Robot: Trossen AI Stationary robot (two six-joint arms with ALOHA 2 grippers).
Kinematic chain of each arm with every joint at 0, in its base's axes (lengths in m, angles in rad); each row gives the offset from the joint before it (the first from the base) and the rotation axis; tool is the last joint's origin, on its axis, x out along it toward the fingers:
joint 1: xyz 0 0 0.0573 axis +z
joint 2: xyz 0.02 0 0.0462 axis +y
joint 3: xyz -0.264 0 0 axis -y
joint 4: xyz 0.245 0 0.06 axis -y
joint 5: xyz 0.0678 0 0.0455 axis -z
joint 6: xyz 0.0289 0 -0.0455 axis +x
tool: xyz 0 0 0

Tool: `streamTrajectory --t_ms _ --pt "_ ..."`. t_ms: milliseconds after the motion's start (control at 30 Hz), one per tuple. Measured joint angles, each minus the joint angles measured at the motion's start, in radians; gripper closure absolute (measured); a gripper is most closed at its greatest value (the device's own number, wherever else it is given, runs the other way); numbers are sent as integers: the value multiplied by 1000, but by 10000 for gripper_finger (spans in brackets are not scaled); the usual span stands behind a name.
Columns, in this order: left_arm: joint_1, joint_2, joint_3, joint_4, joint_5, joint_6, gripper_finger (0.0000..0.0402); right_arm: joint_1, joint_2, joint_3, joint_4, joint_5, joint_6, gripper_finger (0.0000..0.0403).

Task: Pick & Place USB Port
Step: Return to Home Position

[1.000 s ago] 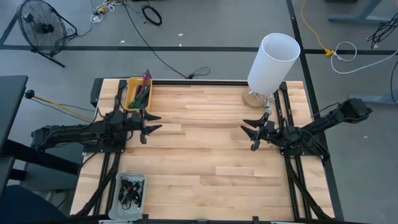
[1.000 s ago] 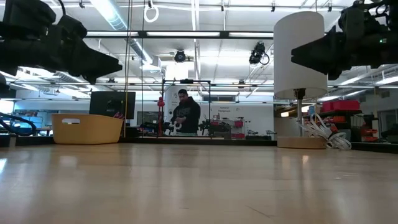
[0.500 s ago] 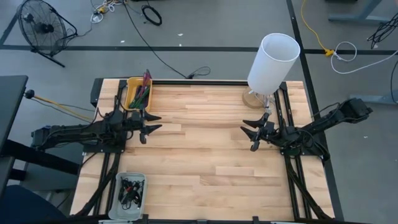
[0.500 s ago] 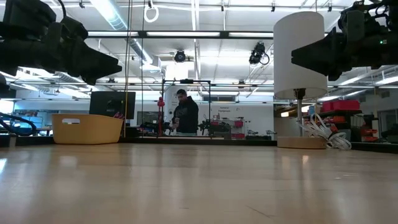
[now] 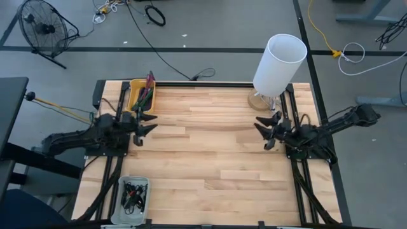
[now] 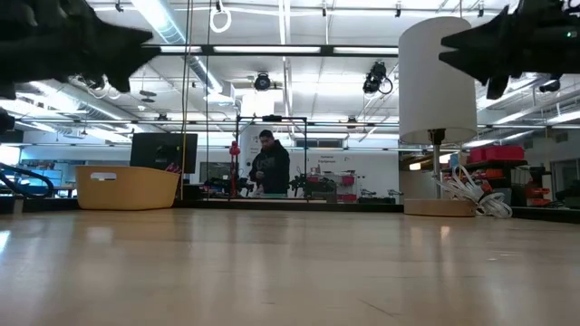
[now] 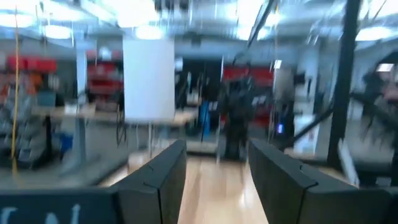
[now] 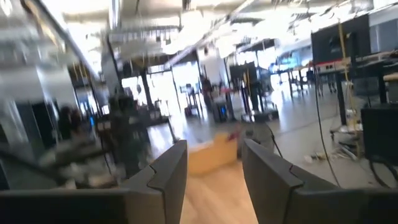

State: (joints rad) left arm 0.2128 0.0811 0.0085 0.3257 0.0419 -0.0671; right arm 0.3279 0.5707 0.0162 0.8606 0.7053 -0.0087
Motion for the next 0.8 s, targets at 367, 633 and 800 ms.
streamTrajectory --t_ms 367,633,800 --pt "-66 -79 0 123 -2 0 225 -1 -341 0 -11 2 0 250" --pt "-146 -79 0 102 5 0 225 -147 -565 0 -93 1 0 250" --pt "-149 -79 0 103 5 0 225 -212 -570 -1 -100 86 -3 250"
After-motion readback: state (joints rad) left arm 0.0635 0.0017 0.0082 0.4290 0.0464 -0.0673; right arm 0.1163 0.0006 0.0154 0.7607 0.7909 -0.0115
